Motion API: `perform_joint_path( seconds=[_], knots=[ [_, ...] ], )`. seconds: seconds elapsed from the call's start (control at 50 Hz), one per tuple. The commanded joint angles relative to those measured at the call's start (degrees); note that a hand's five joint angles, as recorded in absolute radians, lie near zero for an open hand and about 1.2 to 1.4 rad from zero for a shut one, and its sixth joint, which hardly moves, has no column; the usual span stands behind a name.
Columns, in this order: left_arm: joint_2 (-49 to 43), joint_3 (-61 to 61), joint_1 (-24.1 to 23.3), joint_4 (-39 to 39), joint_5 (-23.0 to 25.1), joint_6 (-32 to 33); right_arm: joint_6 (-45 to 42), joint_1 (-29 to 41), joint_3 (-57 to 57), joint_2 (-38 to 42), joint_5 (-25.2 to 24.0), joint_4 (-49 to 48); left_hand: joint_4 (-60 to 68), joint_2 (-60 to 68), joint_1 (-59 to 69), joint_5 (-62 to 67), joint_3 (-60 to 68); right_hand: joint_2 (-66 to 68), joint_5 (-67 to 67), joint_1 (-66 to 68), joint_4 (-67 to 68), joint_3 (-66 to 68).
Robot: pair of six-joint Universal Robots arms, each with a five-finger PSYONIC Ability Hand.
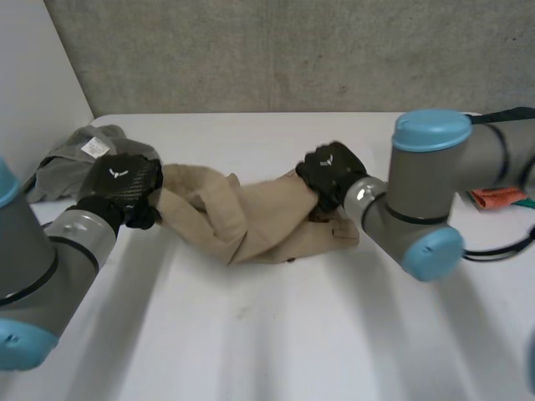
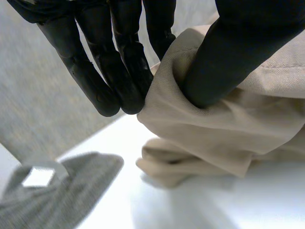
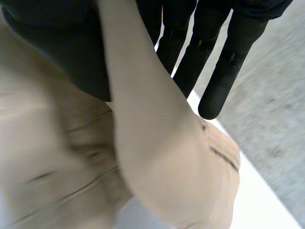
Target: Fold the laundry.
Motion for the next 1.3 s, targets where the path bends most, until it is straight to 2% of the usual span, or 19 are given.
perform_joint_path(
  seconds=[0.02, 0.14, 0.2, 0.22, 0.24, 0.32, 0.4, 0.46, 0.52, 0.68, 0.8, 0.9, 0.92, 0.98, 1.0, 1.1, 1.14, 1.2, 1.3],
  knots=[
    [-9.16, 6.64, 0.26, -5.74, 1.73, -3.62, -6.23, -0.15, 13.79, -11.43, -2.05, 9.49, 11.47, 11.31, 15.38, 12.68, 12.32, 12.87, 14.11, 18.14, 11.77, 12.47],
    [-13.29, 16.65, -1.41, -10.05, 1.47, -4.85, -8.87, -0.85, 8.89, -11.61, -1.71, 4.95, 11.47, 11.31, 15.38, 12.68, 12.32, 12.87, 14.11, 18.14, 11.77, 12.47],
    [-14.44, 27.01, -1.94, -9.70, -0.20, -5.12, -7.20, -0.51, -2.17, -7.75, 2.24, -4.80, 11.47, 11.31, 15.38, 12.68, 12.32, 12.87, 14.11, 18.14, 11.77, 12.47],
    [-15.05, 33.83, -1.94, -8.22, -0.99, -5.29, -7.03, -0.24, -5.51, -6.52, 3.99, -7.61, 11.47, 11.31, 15.38, 12.68, 12.32, 12.87, 14.11, 18.14, 11.77, 12.47],
    [-15.58, 37.55, -1.94, -7.25, -1.17, -5.38, -6.94, 0.46, -12.24, -4.60, 7.75, -12.25, 11.47, 11.31, 15.38, 12.68, 12.32, 12.87, 14.11, 18.14, 11.77, 12.47],
    [-18.57, 53.99, -1.85, -4.60, -3.19, -6.08, -8.16, 1.78, -23.36, -3.43, 14.27, -19.76, 11.47, 11.31, 15.38, 12.68, 12.32, 12.87, 14.11, 18.14, 11.77, 12.47],
    [-19.45, 61.58, -1.50, -6.53, -6.53, -10.11, -7.56, 2.31, -21.90, -7.20, 13.24, -20.21, 11.47, 11.31, 15.38, 12.68, 12.32, 12.87, 14.11, 18.14, 11.77, 12.47],
    [-18.05, 59.23, -0.80, -7.59, -7.41, -15.02, -6.07, 2.05, -13.85, -11.76, 11.93, -20.47, 11.47, 11.31, 15.38, 12.68, 12.32, 12.87, 14.11, 18.14, 11.77, 12.47],
    [-16.91, 54.39, -0.62, -7.50, -6.36, -17.94, -4.92, 1.70, -5.57, -15.29, 10.08, -21.17, 11.47, 11.31, 15.38, 12.68, 12.32, 12.87, 14.11, 18.14, 11.77, 12.47],
    [-14.70, 29.00, 0.52, -4.52, -0.38, -21.55, -4.74, 1.08, 19.92, -22.59, 5.68, -20.21, 11.47, 11.31, 15.38, 12.68, 12.32, 12.87, 14.11, 18.14, 11.77, 12.47],
    [-20.50, 13.61, 0.70, 1.37, -0.73, -20.94, -4.83, 1.34, 34.70, -19.09, 3.92, -19.86, 11.47, 11.31, 15.38, 12.68, 12.32, 12.87, 14.11, 18.14, 11.77, 12.47],
    [-24.02, 10.79, 1.22, 1.64, -0.82, -19.45, -4.92, 2.13, 37.61, -15.04, 4.18, -19.68, -4.64, -4.80, -0.73, -3.43, -3.79, 12.84, 14.09, 18.11, 11.75, 12.45],
    [-23.41, 10.52, 1.31, 0.42, -1.08, -18.83, -4.74, 2.31, 37.52, -14.69, 4.79, -19.42, -8.99, -9.15, -5.08, -7.78, -8.14, 4.35, 5.59, 9.62, 3.26, 3.95],
    [-21.04, 10.34, 1.66, -1.87, -1.61, -18.04, -4.30, 2.40, 37.61, -15.73, 6.11, -18.28, -15.91, -16.07, -12.00, -14.70, -15.06, -10.15, -8.91, -4.88, -11.25, -10.55],
    [-18.69, 10.34, 1.58, -3.10, -2.05, -17.60, -3.69, 2.40, 37.52, -17.13, 6.99, -17.14, -19.93, -20.09, -16.02, -18.72, -19.08, -20.36, -19.12, -15.09, -21.45, -20.76],
    [-11.20, 9.47, 1.75, -4.86, -3.63, -16.20, 0.09, 2.05, 37.87, -22.59, 7.61, -11.78, -30.55, -30.71, -26.64, -29.34, -29.70, -52.38, -51.14, -47.11, -53.48, -52.78],
    [-7.96, 8.68, 1.84, -5.22, -4.24, -14.62, 2.63, 1.61, 37.96, -24.95, 7.53, -8.54, -35.57, -35.73, -31.67, -34.37, -34.73, -57.13, -55.89, -51.86, -58.23, -57.53],
    [-5.22, 7.62, 1.58, -5.57, -4.77, -12.24, 5.71, 0.38, 37.79, -27.42, 7.18, -4.93, -41.48, -41.64, -37.57, -40.27, -40.63, -57.13, -55.89, -51.86, -58.23, -57.53],
    [-0.47, 4.11, -1.67, -5.66, -4.25, -5.48, 9.06, -3.22, 35.69, -32.08, 5.16, 3.67, -53.27, -53.43, -49.36, -52.06, -52.42, -57.13, -55.89, -51.86, -58.23, -57.53]
  ],
)
